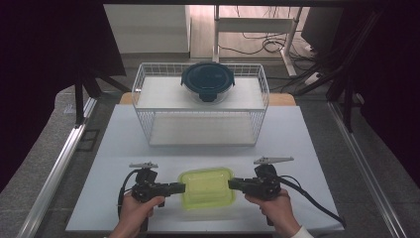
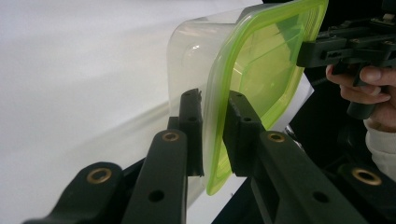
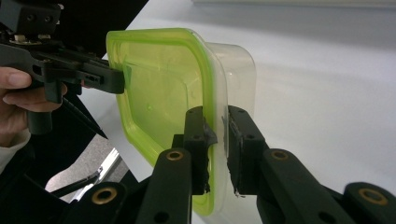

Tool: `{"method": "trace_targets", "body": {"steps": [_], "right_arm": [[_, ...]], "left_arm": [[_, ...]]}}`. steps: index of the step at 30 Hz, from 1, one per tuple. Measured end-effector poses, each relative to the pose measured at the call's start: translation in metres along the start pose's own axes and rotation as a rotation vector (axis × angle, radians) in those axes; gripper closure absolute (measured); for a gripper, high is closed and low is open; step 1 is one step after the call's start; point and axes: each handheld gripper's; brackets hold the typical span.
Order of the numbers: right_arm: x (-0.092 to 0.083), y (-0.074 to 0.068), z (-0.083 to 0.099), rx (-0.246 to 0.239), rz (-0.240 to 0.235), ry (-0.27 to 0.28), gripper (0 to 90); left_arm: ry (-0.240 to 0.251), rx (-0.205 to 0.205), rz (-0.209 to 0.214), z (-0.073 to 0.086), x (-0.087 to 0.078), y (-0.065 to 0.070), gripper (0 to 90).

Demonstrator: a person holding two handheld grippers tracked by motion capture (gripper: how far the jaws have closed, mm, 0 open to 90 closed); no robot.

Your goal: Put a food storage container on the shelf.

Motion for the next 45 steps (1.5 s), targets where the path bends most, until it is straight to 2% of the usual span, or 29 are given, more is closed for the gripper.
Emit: {"method": "trace_targets", "body": {"steps": [3, 11, 16, 23, 35, 45], "right_arm": [[-0.003, 0.0, -0.006, -0.009, -0.006, 0.012, 77.8], [-0.012, -0.003, -0.027, -0.04, -0.015, 0.053, 77.8], [-0.016, 0.0, -0.039, -0.056, -0.014, 0.06, 77.8], [-0.024, 0.0, -0.051, -0.074, -0.004, 0.08, 77.8], [-0.036, -0.005, -0.075, -0.113, 0.017, 0.115, 78.0], [-0.042, -0.006, -0.09, -0.132, 0.026, 0.126, 78.1]], "left_arm": [[0.016, -0.002, 0.012, -0.007, -0.005, 0.003, 79.3], [0.051, 0.038, 0.016, -0.027, -0.02, 0.019, 79.0], [0.066, 0.056, 0.017, -0.039, -0.024, 0.025, 78.8], [0.071, 0.072, 0.02, -0.049, -0.025, 0.031, 79.0], [0.121, 0.105, 0.029, -0.07, -0.041, 0.049, 78.8], [0.136, 0.126, 0.032, -0.083, -0.046, 0.057, 78.7]]}}
Point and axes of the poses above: each handheld gripper's, and its own axes: x roughly forward along the jaws, z roughly out of its underside, y roughly to its right, and after that the axes turned 11 degrees about -x, right-handed
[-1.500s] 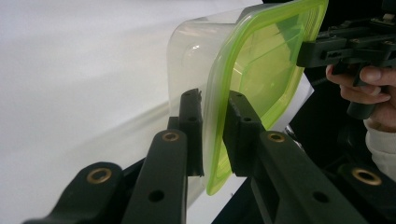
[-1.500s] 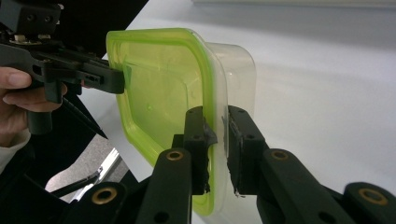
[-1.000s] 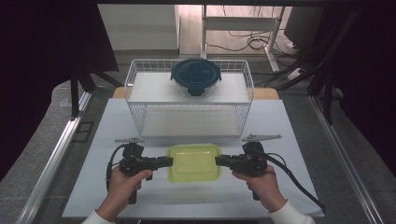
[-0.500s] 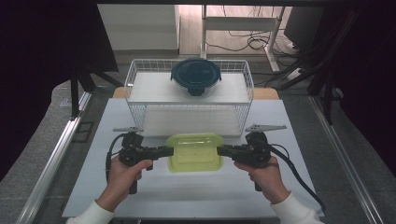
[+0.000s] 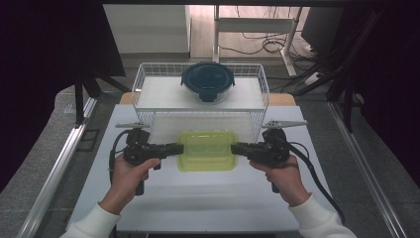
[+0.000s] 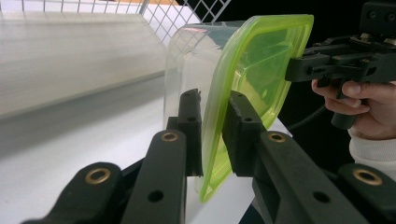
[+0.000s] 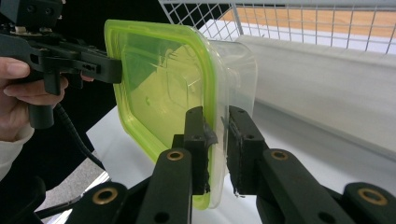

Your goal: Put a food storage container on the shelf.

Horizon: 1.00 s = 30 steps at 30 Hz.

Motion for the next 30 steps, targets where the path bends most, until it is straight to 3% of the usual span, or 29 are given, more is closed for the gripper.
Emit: {"method": "trace_targets", "body": {"steps": [11, 21, 30], "right_arm": [[-0.008, 0.007, -0.023, -0.016, 0.022, 0.023, 78.6], [-0.012, 0.014, -0.036, -0.01, 0.013, 0.052, 78.6], [-0.013, 0.016, -0.058, -0.042, 0.032, 0.068, 78.8]], "left_arm": [[0.012, 0.038, -0.012, -0.028, -0.001, 0.014, 78.7], [0.016, 0.053, -0.005, -0.046, -0.003, 0.018, 78.8], [0.037, 0.071, 0.002, -0.066, -0.008, 0.022, 78.7]]}}
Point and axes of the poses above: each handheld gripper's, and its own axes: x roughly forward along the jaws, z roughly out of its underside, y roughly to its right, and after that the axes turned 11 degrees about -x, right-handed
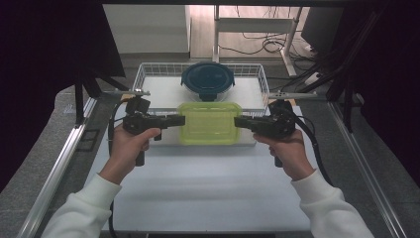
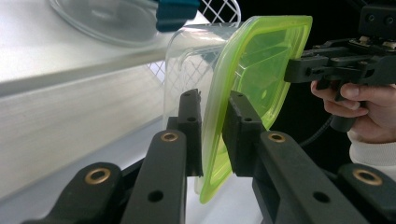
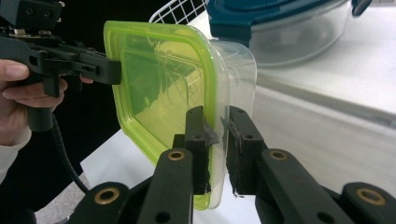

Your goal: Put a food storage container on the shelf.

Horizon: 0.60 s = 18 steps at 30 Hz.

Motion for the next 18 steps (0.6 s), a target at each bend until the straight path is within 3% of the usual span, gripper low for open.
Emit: {"method": "trace_targets", "body": {"steps": [18], "right_arm": [[0.0, 0.008, -0.04, -0.024, 0.01, 0.025, 78.9]], "left_arm": [[0.03, 0.026, 0.005, -0.038, -0.008, 0.007, 78.8]]}}
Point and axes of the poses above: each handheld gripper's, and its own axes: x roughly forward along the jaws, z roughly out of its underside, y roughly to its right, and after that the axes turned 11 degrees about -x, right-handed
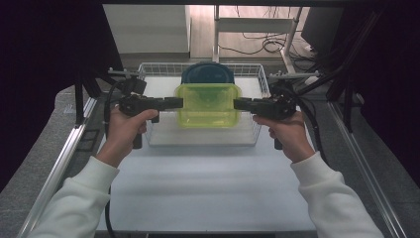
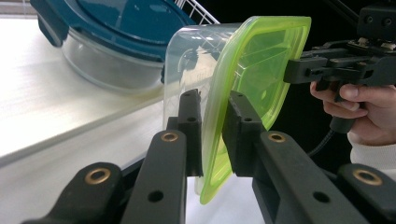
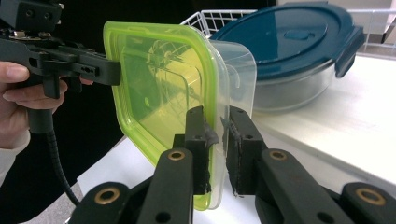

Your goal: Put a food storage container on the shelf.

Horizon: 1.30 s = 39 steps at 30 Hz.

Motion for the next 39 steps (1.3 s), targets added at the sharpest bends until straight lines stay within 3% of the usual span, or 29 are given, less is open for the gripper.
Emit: {"method": "trace_targets", "body": {"steps": [8, 20, 30, 39], "right_arm": [[0.0, 0.006, -0.013, 0.004, 0.008, 0.016, 79.0], [-0.001, 0.017, -0.049, 0.0, 0.023, 0.035, 79.0], [0.011, 0.038, -0.071, 0.036, 0.018, 0.029, 79.1], [0.027, 0.058, -0.072, 0.094, 0.015, 0.007, 79.2]], "left_arm": [[0.003, 0.01, 0.003, -0.019, 0.0, 0.0, 78.8], [0.01, 0.021, 0.009, -0.058, -0.002, 0.006, 78.9], [0.008, -0.028, 0.014, -0.083, 0.007, -0.008, 79.1], [-0.011, -0.068, -0.003, -0.097, 0.02, -0.024, 79.2]]}}
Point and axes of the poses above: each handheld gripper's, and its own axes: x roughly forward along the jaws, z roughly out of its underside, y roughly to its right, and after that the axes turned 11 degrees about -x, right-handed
